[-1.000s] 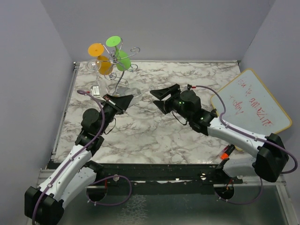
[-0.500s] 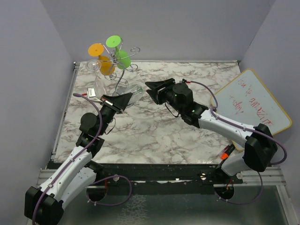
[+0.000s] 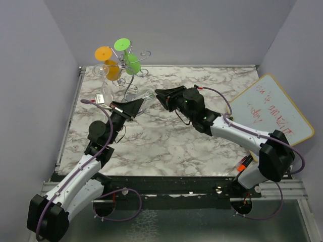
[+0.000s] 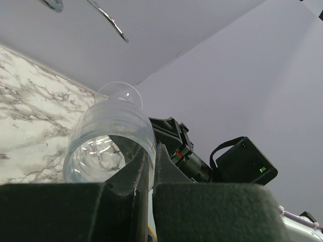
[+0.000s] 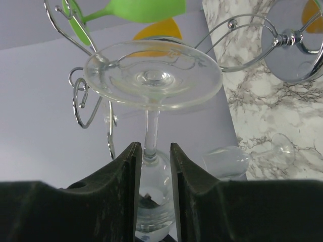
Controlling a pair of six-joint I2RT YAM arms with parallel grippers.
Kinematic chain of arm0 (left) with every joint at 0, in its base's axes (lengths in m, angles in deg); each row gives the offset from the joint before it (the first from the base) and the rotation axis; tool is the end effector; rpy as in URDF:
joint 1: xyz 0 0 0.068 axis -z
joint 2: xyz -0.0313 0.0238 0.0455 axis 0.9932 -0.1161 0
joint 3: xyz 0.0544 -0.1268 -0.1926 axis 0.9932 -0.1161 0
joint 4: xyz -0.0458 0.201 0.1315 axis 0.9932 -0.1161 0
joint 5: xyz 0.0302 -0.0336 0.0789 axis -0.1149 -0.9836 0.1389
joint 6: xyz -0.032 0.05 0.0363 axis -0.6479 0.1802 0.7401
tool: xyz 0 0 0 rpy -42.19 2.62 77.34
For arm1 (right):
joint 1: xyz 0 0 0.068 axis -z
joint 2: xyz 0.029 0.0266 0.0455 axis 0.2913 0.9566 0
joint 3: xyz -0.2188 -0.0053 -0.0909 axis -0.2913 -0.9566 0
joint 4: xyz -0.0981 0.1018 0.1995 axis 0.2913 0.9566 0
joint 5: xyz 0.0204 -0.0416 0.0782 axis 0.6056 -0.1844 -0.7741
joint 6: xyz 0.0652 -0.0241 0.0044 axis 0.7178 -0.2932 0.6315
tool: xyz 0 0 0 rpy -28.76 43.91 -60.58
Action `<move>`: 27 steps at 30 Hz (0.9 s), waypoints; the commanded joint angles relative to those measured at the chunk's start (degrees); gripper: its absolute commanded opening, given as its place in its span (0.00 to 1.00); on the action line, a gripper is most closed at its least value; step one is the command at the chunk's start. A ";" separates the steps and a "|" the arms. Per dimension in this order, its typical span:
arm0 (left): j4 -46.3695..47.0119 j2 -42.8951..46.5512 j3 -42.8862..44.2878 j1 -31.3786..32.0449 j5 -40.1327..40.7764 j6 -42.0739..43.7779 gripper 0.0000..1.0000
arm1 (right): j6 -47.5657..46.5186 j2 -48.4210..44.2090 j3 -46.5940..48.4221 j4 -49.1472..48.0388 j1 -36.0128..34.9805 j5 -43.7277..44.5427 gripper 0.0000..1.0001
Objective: Place the wine glass upside down on the wine glass rack
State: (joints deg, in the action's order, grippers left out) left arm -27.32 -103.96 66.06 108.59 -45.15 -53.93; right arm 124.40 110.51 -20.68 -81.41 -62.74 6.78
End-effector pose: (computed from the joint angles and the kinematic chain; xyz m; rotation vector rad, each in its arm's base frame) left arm 0.1984 -0.0974 0.2982 -0.3857 1.3468 -1.3309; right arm 0.2632 0.2554 0.2779 0.9918 1.7985 1.5354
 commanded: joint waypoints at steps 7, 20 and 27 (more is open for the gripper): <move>8.94 -1.35 -1.30 0.40 -1.47 -1.14 0.00 | 0.75 2.54 1.95 -3.94 -0.60 -2.32 0.23; 8.77 0.85 -4.92 0.41 0.63 -3.22 0.44 | -10.58 -1.04 -2.61 -13.06 -0.65 3.55 0.01; 1.48 6.20 -5.75 0.41 1.84 -2.37 0.70 | -31.99 -6.24 -5.08 -17.08 -0.29 6.02 0.01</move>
State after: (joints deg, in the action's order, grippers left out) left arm -22.05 -101.31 59.94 108.61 -44.80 -57.10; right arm 108.03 108.92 -25.14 -91.49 -63.00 9.77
